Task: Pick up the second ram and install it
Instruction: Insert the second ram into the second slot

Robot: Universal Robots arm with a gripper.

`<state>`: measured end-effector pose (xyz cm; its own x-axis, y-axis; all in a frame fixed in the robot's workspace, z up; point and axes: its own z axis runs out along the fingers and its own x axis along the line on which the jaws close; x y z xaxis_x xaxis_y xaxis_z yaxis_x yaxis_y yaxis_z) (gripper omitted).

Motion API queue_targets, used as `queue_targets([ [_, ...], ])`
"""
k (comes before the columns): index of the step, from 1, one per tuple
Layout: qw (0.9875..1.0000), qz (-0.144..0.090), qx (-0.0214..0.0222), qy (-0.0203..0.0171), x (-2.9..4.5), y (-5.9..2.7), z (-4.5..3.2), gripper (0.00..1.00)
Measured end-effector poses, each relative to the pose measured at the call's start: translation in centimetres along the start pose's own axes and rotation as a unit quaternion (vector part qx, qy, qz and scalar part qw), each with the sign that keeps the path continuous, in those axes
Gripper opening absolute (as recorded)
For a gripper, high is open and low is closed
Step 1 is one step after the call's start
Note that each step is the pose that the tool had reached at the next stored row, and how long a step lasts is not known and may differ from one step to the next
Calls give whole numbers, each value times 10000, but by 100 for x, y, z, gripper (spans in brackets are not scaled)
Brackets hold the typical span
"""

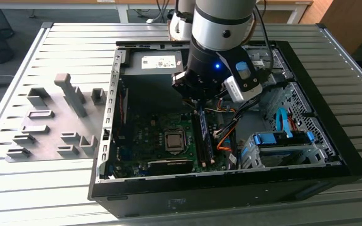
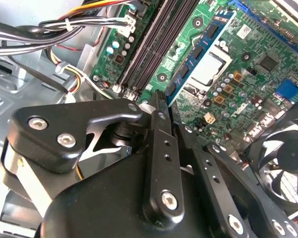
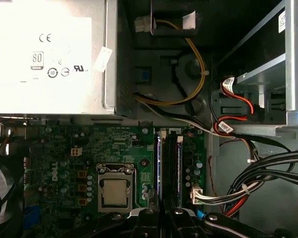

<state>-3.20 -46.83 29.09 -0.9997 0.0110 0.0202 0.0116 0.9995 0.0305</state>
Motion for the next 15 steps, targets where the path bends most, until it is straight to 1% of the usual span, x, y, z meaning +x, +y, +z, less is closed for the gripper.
queue_targets([
  [6, 10000, 39, -1, -1, -2, -18, 62, 15],
  [15, 10000, 39, -2, -1, -5, -23, 218, 15],
])
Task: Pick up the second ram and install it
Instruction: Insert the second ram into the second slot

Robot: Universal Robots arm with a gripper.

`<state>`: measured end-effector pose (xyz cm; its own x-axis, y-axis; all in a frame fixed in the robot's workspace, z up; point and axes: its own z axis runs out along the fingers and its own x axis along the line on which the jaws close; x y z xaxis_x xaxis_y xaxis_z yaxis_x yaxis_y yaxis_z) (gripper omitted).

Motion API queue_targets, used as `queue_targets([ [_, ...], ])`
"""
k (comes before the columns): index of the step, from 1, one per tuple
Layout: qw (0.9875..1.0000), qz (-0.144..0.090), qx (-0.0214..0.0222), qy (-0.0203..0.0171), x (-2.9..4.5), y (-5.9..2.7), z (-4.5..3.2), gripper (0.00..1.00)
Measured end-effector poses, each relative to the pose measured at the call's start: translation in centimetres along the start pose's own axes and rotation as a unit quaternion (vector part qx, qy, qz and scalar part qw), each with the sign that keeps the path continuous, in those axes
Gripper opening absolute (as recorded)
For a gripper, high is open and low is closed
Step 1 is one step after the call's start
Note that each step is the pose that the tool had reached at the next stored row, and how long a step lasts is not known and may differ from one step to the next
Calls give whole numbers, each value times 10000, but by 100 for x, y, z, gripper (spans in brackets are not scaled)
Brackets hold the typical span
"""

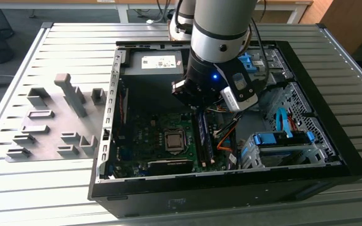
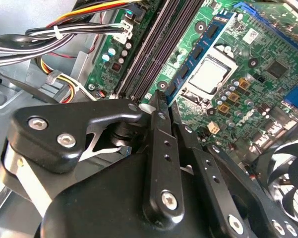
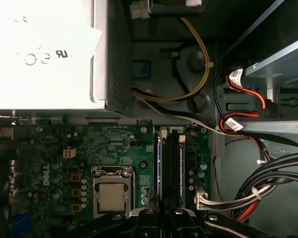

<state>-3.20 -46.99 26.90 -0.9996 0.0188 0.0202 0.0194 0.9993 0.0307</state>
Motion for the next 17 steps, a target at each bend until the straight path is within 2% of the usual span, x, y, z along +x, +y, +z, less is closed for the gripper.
queue_targets([
  [5, 10000, 0, 0, 0, -1, -1, 49, 15],
  [17, 10000, 1, 1, 0, -2, -33, 74, 15],
])
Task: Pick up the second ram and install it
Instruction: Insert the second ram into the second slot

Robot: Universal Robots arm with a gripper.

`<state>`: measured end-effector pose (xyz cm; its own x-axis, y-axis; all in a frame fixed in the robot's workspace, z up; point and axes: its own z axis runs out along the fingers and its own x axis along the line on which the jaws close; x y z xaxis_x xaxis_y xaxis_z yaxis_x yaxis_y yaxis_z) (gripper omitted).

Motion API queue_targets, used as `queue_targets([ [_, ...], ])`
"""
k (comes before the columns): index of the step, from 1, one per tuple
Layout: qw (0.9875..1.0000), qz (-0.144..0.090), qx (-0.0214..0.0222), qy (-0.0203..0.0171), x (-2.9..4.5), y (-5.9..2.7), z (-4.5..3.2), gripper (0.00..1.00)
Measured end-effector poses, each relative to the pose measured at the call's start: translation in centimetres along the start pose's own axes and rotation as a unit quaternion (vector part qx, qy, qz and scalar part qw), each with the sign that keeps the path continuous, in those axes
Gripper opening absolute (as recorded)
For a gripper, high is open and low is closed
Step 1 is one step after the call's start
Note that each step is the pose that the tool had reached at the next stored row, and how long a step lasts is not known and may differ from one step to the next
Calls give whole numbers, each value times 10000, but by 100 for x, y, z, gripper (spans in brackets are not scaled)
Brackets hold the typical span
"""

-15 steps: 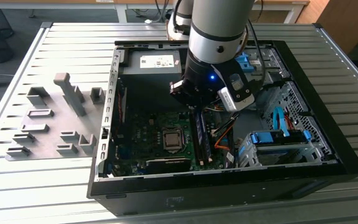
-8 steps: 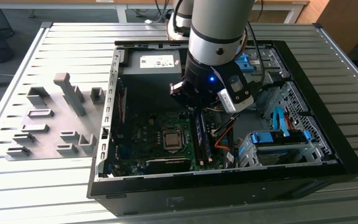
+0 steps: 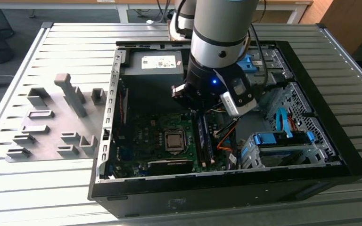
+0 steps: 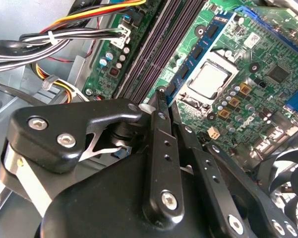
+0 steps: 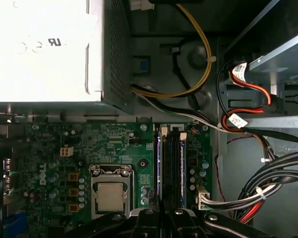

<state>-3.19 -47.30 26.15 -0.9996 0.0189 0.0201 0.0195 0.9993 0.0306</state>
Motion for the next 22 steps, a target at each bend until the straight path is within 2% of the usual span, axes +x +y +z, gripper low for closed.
queue_targets([
  [9, 10000, 7, 0, 0, -9, -6, 142, 15],
  [13, 10000, 15, 0, 0, -12, -20, 169, 15],
  [22, 10000, 22, 0, 0, -37, -48, 179, 15],
])
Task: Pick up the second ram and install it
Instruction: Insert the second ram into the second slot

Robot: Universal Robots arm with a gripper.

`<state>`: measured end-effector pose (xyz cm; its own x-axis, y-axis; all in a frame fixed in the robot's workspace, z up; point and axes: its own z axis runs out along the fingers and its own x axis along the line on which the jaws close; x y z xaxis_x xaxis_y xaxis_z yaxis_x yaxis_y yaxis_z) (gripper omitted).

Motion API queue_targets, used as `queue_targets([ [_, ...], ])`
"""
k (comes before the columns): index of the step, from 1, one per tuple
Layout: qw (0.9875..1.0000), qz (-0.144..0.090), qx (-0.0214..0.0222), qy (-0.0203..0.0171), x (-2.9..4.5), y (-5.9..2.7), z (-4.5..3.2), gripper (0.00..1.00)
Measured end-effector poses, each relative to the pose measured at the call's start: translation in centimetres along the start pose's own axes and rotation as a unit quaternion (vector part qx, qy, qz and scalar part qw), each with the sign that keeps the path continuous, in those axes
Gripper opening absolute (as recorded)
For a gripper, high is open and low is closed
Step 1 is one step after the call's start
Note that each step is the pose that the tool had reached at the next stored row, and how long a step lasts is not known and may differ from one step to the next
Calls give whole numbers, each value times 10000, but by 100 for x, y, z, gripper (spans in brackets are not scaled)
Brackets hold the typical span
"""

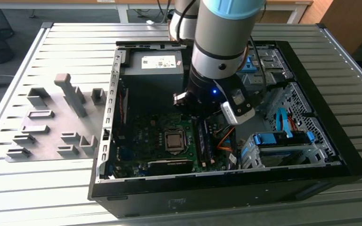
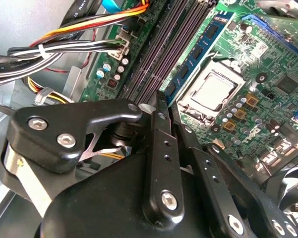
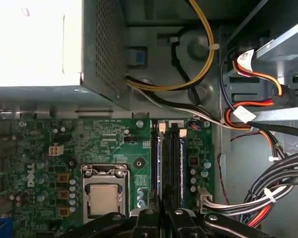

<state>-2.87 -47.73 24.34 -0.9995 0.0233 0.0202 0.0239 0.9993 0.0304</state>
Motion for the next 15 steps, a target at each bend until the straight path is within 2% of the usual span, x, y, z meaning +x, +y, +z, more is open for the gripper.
queue_targets([
  [6, 10000, 12, 0, 0, -6, -6, 28, 15],
  [12, 10000, 24, -1, -1, -10, -23, 92, 15],
  [15, 10000, 24, 0, 0, -10, -23, 93, 15],
])
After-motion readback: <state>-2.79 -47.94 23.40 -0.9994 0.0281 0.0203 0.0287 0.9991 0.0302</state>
